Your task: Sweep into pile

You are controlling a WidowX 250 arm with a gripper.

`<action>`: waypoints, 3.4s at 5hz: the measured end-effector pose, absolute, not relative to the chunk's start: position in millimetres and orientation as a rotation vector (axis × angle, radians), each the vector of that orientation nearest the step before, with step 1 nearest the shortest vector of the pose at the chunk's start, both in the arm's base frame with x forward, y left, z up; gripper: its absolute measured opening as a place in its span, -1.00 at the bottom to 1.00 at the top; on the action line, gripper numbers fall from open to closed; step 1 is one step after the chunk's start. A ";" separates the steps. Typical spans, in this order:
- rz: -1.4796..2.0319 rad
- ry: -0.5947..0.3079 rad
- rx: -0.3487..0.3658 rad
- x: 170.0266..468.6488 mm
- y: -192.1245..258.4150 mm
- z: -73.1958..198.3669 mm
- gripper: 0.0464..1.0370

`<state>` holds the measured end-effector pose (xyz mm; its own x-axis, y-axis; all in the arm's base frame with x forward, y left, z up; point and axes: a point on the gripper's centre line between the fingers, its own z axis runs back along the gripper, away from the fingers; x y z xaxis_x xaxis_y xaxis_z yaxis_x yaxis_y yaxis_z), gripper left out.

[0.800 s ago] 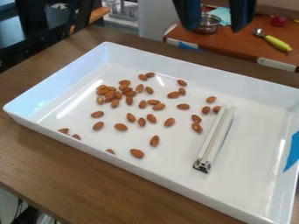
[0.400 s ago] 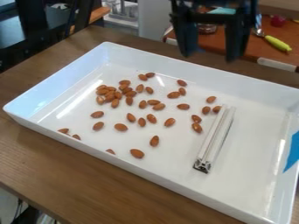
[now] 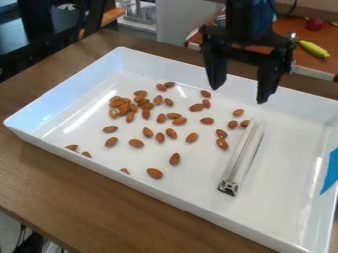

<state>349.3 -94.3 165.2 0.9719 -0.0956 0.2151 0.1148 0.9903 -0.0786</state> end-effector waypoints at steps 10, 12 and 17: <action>0.066 -0.159 -0.151 341.8 -85.7 83.4 -0.33; 0.046 -0.132 -0.163 339.6 -35.5 82.5 -0.33; 0.014 -0.063 -0.036 337.0 74.7 71.4 -0.33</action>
<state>337.0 74.7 71.4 0.9979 0.0151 0.0625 -0.0129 0.9993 -0.0364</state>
